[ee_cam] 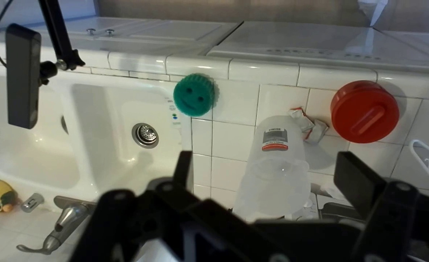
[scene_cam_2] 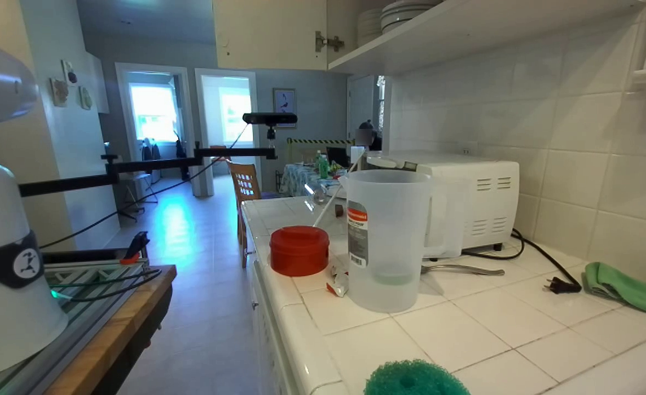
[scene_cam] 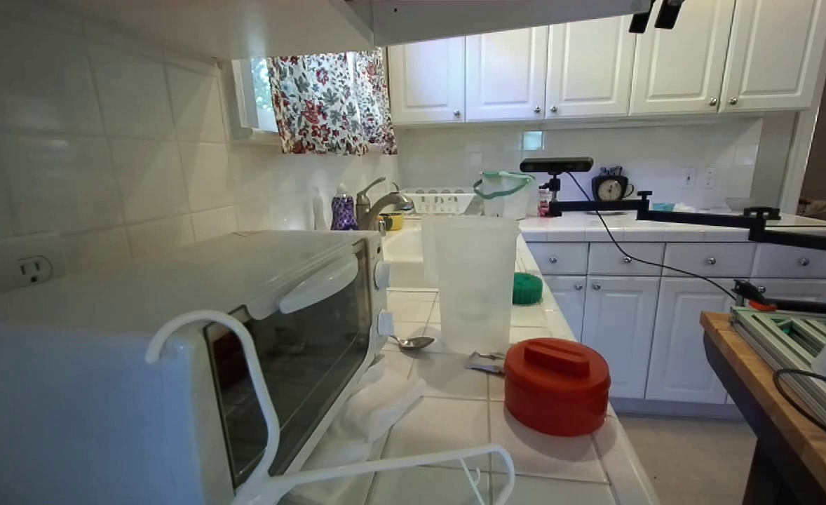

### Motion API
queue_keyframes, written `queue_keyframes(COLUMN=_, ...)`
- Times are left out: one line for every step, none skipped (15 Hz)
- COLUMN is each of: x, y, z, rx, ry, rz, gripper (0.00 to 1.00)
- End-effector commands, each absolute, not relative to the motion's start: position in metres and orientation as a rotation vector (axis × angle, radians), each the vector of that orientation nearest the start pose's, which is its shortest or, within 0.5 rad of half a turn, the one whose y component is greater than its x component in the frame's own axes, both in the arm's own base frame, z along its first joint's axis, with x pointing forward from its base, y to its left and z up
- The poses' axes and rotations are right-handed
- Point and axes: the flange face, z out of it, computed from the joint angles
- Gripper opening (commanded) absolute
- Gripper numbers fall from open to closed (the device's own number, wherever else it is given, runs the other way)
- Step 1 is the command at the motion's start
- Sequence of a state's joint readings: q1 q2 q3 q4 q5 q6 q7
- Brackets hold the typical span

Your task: Open the top right cabinet door

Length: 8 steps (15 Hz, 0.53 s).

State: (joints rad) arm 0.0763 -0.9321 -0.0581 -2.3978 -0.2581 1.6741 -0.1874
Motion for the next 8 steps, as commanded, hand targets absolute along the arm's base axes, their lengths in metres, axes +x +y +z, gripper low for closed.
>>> queue_keyframes(x=0.276, y=-0.025, z=0.626, rx=-3.303, ry=-0.412, rz=-0.319, gripper=1.0)
queue_keyframes(x=0.276, y=-0.025, z=0.627, rx=-3.303, ry=-0.412, rz=-0.322, gripper=1.0)
queue_keyframes(x=0.275, y=-0.026, z=0.628, rx=-3.303, ry=-0.405, rz=-0.329, gripper=1.0)
queue_keyframes(x=0.274, y=-0.027, z=0.63, rx=-3.303, ry=-0.397, rz=-0.346, gripper=1.0)
queue_keyframes(x=0.273, y=-0.028, z=0.634, rx=-3.302, ry=-0.393, rz=-0.384, gripper=1.0)
queue_keyframes(x=0.273, y=-0.032, z=0.641, rx=-3.286, ry=-0.352, rz=-0.467, gripper=1.0)
queue_keyframes(x=0.277, y=-0.028, z=0.633, rx=-3.325, ry=-0.37, rz=-0.386, gripper=1.0)
queue_keyframes(x=0.276, y=-0.029, z=0.638, rx=-3.32, ry=-0.364, rz=-0.425, gripper=1.0)
